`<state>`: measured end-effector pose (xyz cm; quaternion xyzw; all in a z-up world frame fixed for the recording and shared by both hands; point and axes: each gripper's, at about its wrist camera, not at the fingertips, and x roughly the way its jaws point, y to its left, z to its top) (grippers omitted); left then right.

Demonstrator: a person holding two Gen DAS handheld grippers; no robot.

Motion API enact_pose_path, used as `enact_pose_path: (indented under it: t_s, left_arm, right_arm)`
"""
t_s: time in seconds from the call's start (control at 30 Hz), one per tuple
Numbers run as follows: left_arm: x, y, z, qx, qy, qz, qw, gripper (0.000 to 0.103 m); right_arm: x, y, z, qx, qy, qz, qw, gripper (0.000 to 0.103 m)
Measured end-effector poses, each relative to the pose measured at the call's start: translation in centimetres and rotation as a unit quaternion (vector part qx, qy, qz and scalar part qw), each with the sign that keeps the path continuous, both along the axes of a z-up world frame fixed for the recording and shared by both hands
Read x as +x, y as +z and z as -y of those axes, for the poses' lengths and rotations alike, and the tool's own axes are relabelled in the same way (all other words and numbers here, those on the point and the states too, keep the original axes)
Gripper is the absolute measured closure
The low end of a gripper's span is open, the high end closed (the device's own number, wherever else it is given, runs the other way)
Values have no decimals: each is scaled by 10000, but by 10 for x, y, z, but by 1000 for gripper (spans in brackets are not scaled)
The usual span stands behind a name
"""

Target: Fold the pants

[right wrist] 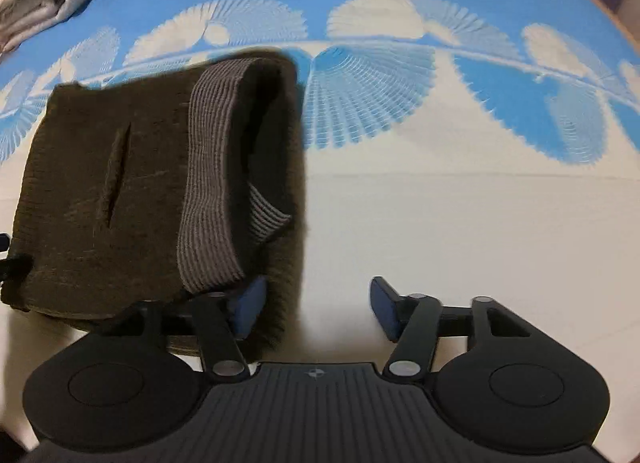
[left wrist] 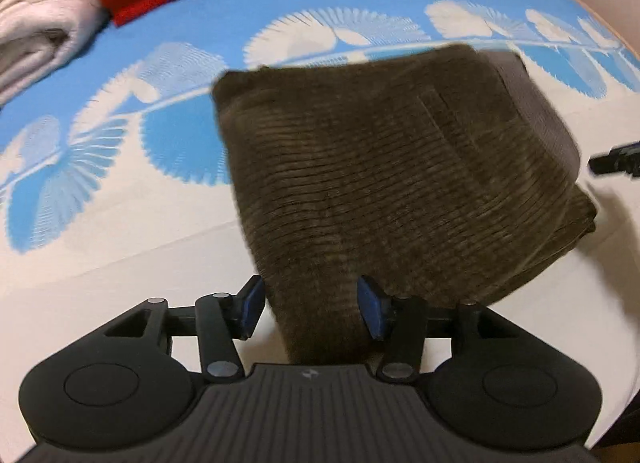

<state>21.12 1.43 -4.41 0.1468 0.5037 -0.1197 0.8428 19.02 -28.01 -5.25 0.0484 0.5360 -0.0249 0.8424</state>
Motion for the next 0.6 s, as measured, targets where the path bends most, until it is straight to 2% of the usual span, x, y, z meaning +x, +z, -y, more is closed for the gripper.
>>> enact_pose_path:
  t_s: [0.07,0.1,0.13,0.2,0.3,0.37,0.4,0.5,0.53,0.6]
  left_arm:
    - [-16,24,-4,6,160,352,9993,39]
    - [-26,38,-6,-41,216,579,9981,32]
    - [-36,51,-8,-106,257,767,9967,24]
    - [-63,77,-13,-271,347,1240,9913,18]
    - [-107,107,-13,-289,691,2035,9762,15]
    - [-132,115,-11,-365,900,2381,9664,9]
    - [-143,114,-9,-465,1000,2441,9635,8]
    - [-168,94,-6,-890,1231,2265,9621,8]
    - [-171,84,-6,-1006,1247,2141,9636,8]
    - [-170,68,2,-886,1432,1477,9746,8]
  right_arm:
    - [-16,28,1,61,-23,644,9979,45]
    - [-26,44,1,105,-50,1019,9947,44]
    - [-35,56,0,128,-59,1292,9915,41]
    - [-59,86,-5,160,-61,1918,9813,27]
    - [-92,118,-15,186,151,2577,9659,14]
    - [-118,132,-23,134,272,2943,9552,8]
    - [-132,135,-26,102,263,3101,9503,3]
    - [-163,126,-34,88,111,3253,9455,1]
    - [-170,119,-38,115,88,3156,9488,1]
    - [-176,112,-42,291,-6,2954,9549,1]
